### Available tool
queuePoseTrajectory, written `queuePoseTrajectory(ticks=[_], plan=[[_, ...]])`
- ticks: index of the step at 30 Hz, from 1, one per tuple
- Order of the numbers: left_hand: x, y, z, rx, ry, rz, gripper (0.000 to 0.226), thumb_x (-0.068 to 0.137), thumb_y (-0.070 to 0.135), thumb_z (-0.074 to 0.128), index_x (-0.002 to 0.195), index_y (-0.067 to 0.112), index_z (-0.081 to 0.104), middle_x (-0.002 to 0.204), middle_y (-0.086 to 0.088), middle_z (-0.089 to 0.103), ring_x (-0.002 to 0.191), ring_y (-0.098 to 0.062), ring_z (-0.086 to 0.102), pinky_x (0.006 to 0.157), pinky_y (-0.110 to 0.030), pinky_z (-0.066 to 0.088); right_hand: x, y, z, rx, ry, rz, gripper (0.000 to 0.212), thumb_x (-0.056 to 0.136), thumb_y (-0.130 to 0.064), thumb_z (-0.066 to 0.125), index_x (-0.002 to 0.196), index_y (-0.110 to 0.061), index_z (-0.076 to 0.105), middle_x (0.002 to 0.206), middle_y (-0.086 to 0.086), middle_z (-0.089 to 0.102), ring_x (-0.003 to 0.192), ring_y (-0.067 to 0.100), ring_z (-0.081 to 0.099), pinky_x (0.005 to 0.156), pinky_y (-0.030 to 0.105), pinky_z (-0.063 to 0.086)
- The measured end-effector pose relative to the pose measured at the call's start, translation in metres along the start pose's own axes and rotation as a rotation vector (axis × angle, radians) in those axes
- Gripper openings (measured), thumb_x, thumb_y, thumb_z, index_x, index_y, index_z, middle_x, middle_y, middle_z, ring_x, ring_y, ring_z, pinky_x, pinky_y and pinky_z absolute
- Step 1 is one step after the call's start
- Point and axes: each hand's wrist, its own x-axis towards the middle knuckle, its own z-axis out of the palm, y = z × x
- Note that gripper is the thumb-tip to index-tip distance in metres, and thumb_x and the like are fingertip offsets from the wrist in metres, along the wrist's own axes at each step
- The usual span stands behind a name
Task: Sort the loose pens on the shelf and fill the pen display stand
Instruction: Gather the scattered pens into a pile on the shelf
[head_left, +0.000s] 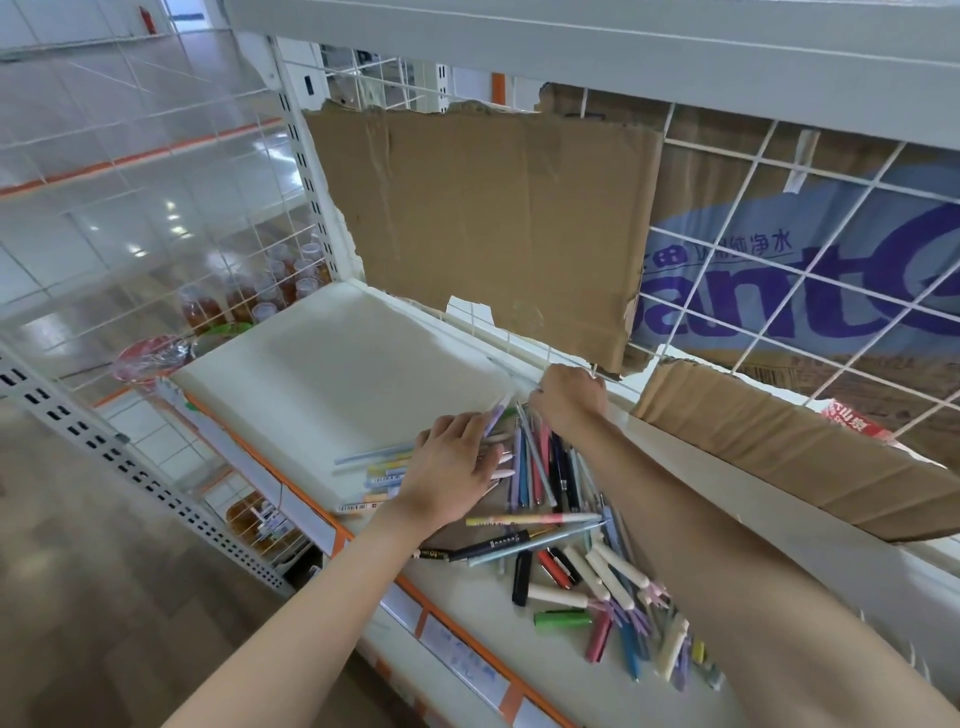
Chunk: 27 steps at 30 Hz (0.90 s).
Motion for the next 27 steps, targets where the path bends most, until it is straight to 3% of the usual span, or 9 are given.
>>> queuePoseTrajectory(ticks=[2,7,10,13,15,17,20,23,27], plan=[[0.0,0.001,0.0,-0.003,0.006,0.003,0.045,0.098,0.032,0.038,0.143,0.023,0.035,0.136,0.006,0.049,0.122,-0.016,0.038,0.095,-0.029,0.027,-0.001,0.003,0.002,-0.008,-0.032,-0.009,0.007,0.087,-0.018,0.051,0.082,-0.013,0.053,0.09,0.008,0.061,0.097,0.028,0.058,0.088,0.037,0.04],[0.001,0.001,0.0,0.006,0.006,0.008,0.041,0.099,0.03,0.037,0.138,0.02,0.04,0.133,0.004,0.051,0.12,-0.017,0.04,0.095,-0.029,0.028,0.002,0.0,0.001,0.006,-0.141,0.051,0.04,0.089,-0.045,0.054,0.096,-0.006,0.057,0.101,0.011,0.062,0.098,0.029,0.059,0.085,0.037,0.047],[0.001,-0.003,-0.001,-0.017,-0.008,0.004,0.041,0.099,0.028,0.037,0.139,0.019,0.039,0.134,0.002,0.051,0.121,-0.018,0.041,0.096,-0.03,0.029,0.006,0.001,-0.004,0.104,-0.179,0.085,0.025,0.087,-0.032,0.056,0.079,-0.008,0.052,0.081,0.006,0.056,0.085,0.027,0.058,0.073,0.031,0.044],[0.0,-0.008,-0.001,-0.019,-0.003,-0.015,0.041,0.099,0.025,0.037,0.14,0.016,0.039,0.133,-0.001,0.052,0.122,-0.02,0.043,0.098,-0.032,0.031,0.005,0.006,-0.006,0.192,-0.101,0.055,0.023,0.083,-0.013,0.048,0.063,-0.012,0.037,0.063,0.001,0.041,0.072,0.024,0.048,0.064,0.028,0.033],[-0.001,-0.008,0.0,-0.014,0.01,-0.006,0.041,0.099,0.023,0.037,0.139,0.015,0.04,0.132,-0.002,0.053,0.121,-0.021,0.044,0.096,-0.033,0.032,0.003,0.008,-0.006,0.205,-0.049,0.0,0.017,0.087,-0.013,0.044,0.07,-0.011,0.043,0.072,0.006,0.049,0.078,0.025,0.048,0.069,0.031,0.035],[0.0,-0.007,0.001,0.004,0.023,0.011,0.039,0.099,0.022,0.036,0.137,0.016,0.042,0.129,-0.001,0.055,0.118,-0.02,0.045,0.093,-0.032,0.033,0.002,0.008,-0.005,0.164,-0.064,-0.035,0.011,0.09,-0.015,0.045,0.09,-0.008,0.054,0.092,0.012,0.059,0.091,0.028,0.055,0.078,0.033,0.042],[0.001,-0.005,0.002,0.034,0.032,0.025,0.039,0.099,0.021,0.036,0.137,0.016,0.042,0.129,0.0,0.055,0.116,-0.02,0.045,0.09,-0.032,0.033,0.004,0.005,-0.004,0.098,-0.085,-0.038,0.024,0.089,-0.013,0.051,0.111,-0.006,0.057,0.111,0.01,0.059,0.104,0.028,0.056,0.086,0.035,0.046],[0.0,-0.005,0.002,0.032,0.035,0.025,0.039,0.099,0.021,0.035,0.137,0.016,0.041,0.13,0.0,0.054,0.117,-0.02,0.044,0.091,-0.032,0.033,0.006,0.0,0.0,0.025,-0.065,-0.044,0.02,0.089,-0.013,0.048,0.101,-0.005,0.062,0.106,0.01,0.061,0.099,0.028,0.058,0.083,0.034,0.047],[-0.001,-0.005,0.001,0.036,0.035,0.023,0.04,0.099,0.022,0.035,0.138,0.018,0.04,0.13,0.001,0.054,0.116,-0.02,0.044,0.091,-0.032,0.033,0.01,-0.005,-0.002,-0.107,-0.092,-0.028,0.014,0.091,-0.013,0.047,0.078,-0.008,0.052,0.09,0.008,0.052,0.09,0.023,0.054,0.076,0.031,0.04]])
